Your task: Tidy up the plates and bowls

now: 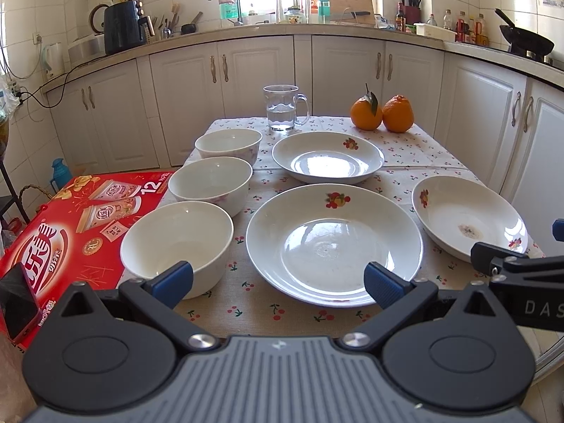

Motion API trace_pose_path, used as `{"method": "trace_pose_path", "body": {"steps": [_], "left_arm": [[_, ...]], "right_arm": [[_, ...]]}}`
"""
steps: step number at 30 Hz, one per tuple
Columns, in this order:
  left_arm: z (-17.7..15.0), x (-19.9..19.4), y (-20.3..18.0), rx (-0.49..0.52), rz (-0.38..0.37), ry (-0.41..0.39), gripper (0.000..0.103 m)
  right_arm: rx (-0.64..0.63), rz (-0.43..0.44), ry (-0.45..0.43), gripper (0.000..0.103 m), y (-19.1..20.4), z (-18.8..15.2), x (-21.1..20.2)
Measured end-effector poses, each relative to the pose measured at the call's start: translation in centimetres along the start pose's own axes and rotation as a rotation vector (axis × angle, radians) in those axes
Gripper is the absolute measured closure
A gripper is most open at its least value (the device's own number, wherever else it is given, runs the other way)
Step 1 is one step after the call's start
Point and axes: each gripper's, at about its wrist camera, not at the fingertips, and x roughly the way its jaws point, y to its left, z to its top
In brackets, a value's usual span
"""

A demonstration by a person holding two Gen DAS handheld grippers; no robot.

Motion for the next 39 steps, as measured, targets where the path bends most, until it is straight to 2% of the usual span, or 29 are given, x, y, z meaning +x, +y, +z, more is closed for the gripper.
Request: {"method": "trace_pose_path", "body": {"steps": [39], "left_arm": [[0.24, -0.1, 0.19, 0.004, -0.002, -0.003, 0.001]], "right_arm": [[-0.009, -0.008, -0.009, 0.0, 0.22, -0.04, -0.21]]}}
